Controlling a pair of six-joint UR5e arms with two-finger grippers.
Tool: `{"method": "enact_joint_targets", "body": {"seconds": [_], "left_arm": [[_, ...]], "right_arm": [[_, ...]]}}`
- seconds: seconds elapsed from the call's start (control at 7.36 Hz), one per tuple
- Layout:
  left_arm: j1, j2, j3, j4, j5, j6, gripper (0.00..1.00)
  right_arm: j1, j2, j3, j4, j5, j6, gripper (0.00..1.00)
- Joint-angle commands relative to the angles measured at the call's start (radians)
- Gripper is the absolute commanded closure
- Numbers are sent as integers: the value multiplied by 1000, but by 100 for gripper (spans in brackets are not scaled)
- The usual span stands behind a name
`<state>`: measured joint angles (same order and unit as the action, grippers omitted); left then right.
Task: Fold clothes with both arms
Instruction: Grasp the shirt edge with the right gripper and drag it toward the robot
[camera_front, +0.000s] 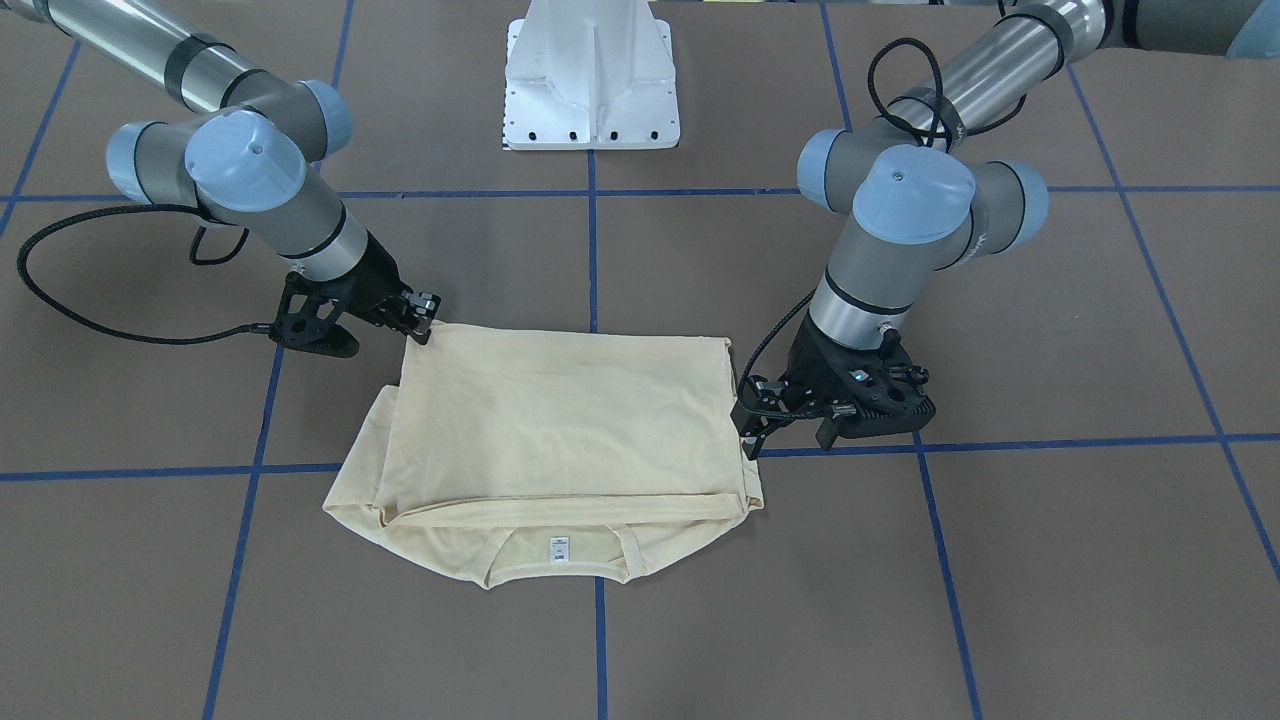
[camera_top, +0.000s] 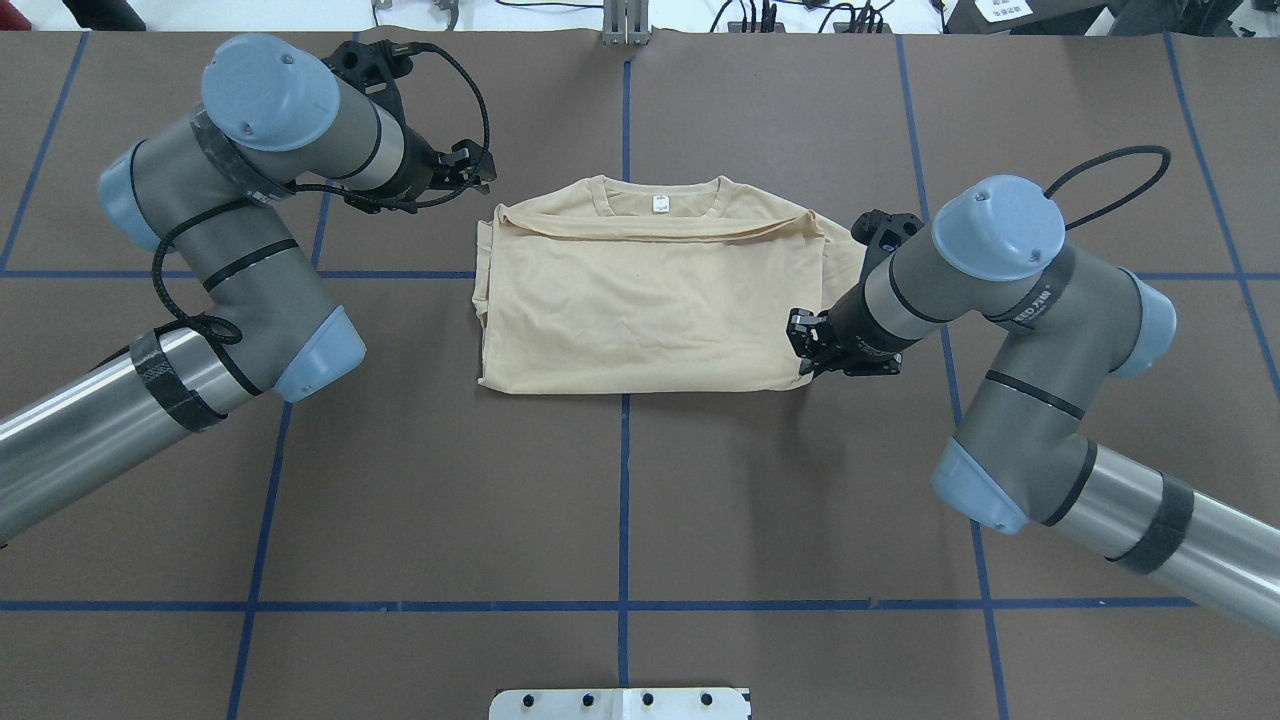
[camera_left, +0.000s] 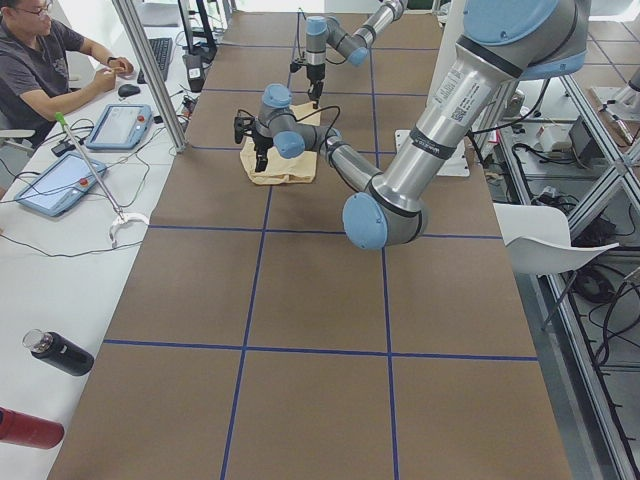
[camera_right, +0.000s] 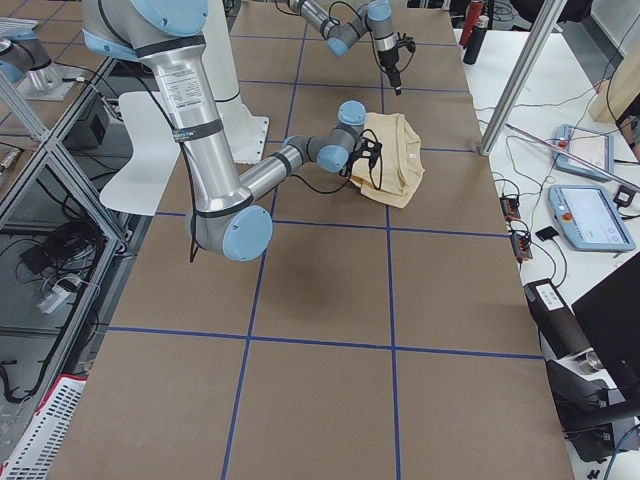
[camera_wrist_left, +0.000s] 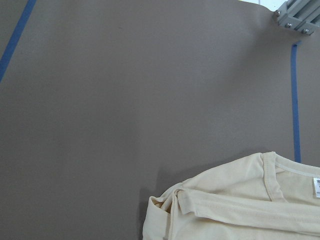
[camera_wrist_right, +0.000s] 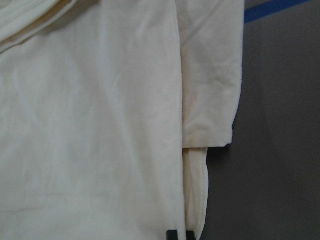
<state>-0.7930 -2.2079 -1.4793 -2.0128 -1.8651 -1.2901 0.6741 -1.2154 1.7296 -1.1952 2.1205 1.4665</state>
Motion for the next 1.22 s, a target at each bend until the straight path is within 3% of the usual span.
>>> {"method": "enact_joint_targets", "body": {"seconds": [0.0, 0.14, 0.54, 0.82, 1.09], "left_arm": [[0, 1, -6, 0, 0, 0, 7], [0, 1, -6, 0, 0, 0, 8], [0, 0, -6, 0, 0, 0, 7], [0, 13, -7, -1, 1, 0, 7], [0, 13, -16, -1, 1, 0, 7]], "right_arm": [[1, -102, 158, -88, 71, 0, 100], [-17, -152, 216, -108, 76, -2, 100], [-131, -283, 303, -109, 203, 0, 100], [-206, -347, 317, -109, 257, 5, 100], [-232, -346, 317, -109, 275, 44, 100]]}}
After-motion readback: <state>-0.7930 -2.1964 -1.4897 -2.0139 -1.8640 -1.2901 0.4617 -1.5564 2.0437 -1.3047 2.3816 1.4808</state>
